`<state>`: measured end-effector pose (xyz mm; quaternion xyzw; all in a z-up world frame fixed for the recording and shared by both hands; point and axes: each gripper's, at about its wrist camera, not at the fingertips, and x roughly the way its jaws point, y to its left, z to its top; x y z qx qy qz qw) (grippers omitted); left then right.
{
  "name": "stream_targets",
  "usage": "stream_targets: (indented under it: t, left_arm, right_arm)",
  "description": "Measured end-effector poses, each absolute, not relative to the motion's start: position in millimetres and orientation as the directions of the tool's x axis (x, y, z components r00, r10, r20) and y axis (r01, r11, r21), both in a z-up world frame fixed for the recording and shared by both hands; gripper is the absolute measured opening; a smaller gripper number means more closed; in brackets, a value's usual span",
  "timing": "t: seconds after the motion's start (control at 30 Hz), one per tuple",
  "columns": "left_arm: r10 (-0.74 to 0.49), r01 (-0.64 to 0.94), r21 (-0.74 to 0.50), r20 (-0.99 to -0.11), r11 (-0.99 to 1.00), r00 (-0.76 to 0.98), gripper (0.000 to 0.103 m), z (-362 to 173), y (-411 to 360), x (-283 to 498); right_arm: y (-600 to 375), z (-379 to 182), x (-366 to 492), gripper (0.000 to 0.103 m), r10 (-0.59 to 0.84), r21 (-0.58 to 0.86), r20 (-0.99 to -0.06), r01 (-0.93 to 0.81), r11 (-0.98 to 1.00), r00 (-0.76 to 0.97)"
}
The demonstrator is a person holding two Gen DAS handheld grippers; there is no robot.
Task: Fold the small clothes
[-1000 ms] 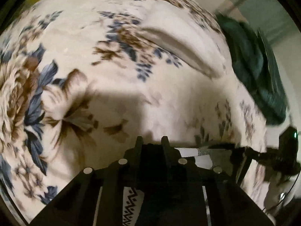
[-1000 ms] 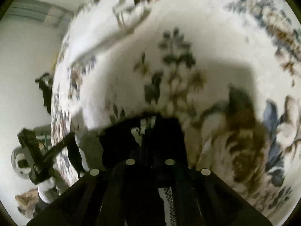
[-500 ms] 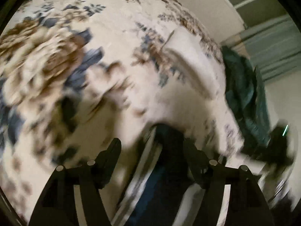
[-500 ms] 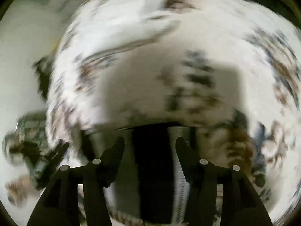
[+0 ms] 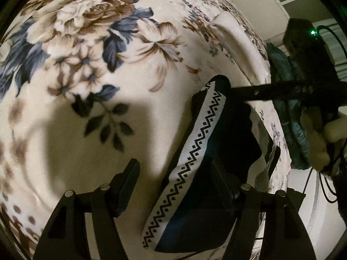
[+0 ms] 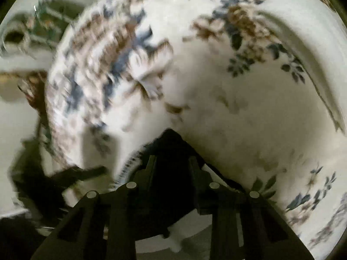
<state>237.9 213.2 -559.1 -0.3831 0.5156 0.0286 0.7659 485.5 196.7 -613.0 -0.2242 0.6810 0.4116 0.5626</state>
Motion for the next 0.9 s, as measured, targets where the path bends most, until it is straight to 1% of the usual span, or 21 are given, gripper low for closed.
stream_targets:
  t: [0.03,0.2,0.3,0.37,0.43,0.5,0.57,0.63,0.67,0.7,0.77,0.83,0.87,0.9]
  left_arm:
    - [-0.357,-0.436,-0.563,-0.808,0.702,0.469,0.066,-559.9,213.5,236.6]
    - [-0.38,-0.42,-0.572,-0.804,0.704,0.458,0.066,-564.1,208.3,235.3]
    - [-0.396,-0.414,-0.577,-0.803,0.704,0.446,0.066,-567.1,204.7,231.9]
    - [-0.403,-0.414,-0.58,-0.802,0.702,0.44,0.066,-568.1,202.3,228.0]
    - [-0.409,-0.418,-0.581,-0.803,0.698,0.434,0.066,-569.0,201.0,224.5]
    - [-0.411,-0.42,-0.581,-0.804,0.697,0.43,0.066,-568.9,200.6,221.8]
    - [-0.413,-0.419,-0.581,-0.804,0.697,0.428,0.066,-567.6,201.0,220.0]
    - [-0.41,-0.416,-0.578,-0.806,0.702,0.427,0.066,-565.9,201.5,220.9]
    - [-0.41,-0.413,-0.576,-0.807,0.705,0.426,0.066,-565.5,202.0,221.4]
    - [-0.408,-0.411,-0.574,-0.807,0.708,0.426,0.066,-564.8,202.5,221.7]
    - [-0.405,-0.408,-0.569,-0.811,0.714,0.422,0.066,-565.0,203.4,224.0]
    - [-0.403,-0.406,-0.564,-0.814,0.719,0.418,0.066,-564.7,203.2,225.5]
    - [-0.403,-0.403,-0.563,-0.814,0.721,0.418,0.066,-564.4,202.3,226.2]
    - [-0.402,-0.396,-0.56,-0.816,0.728,0.415,0.066,-564.1,201.0,227.0]
  right_arm:
    - [195.4,-613.0,485.6,0.001,0.167,0.299,-0.954,-0.766,0.569,-0.248]
    - [186.7,-595.2,503.7,0.001,0.231,0.252,-0.964,-0.726,0.64,-0.131]
    - [177.4,-586.7,533.2,0.0,0.252,0.234,-0.965,-0.648,0.725,-0.068]
    - [174.8,-590.6,546.2,0.0,0.246,0.248,-0.965,-0.611,0.751,-0.089]
    - [171.5,-601.9,555.9,0.0,0.253,0.298,-0.954,-0.553,0.778,-0.159]
    - [166.5,-608.1,565.2,0.001,0.302,0.373,-0.927,-0.461,0.805,-0.222]
    - [162.0,-608.3,574.5,0.011,0.364,0.458,-0.884,-0.381,0.803,-0.293]
    - [159.5,-602.7,582.4,0.059,0.4,0.494,-0.863,-0.352,0.795,-0.309]
    - [161.0,-601.7,584.3,0.063,0.402,0.497,-0.862,-0.357,0.791,-0.309]
    - [167.0,-604.8,585.8,0.063,0.388,0.497,-0.86,-0.372,0.784,-0.33]
    - [185.2,-615.7,579.0,0.063,0.34,0.484,-0.863,-0.418,0.769,-0.373]
    - [208.7,-634.0,563.7,0.063,0.244,0.473,-0.854,-0.491,0.732,-0.459]
    - [216.2,-641.8,555.1,0.058,0.198,0.463,-0.853,-0.523,0.716,-0.484]
    - [224.3,-648.0,545.6,0.02,0.14,0.426,-0.869,-0.574,0.699,-0.474]
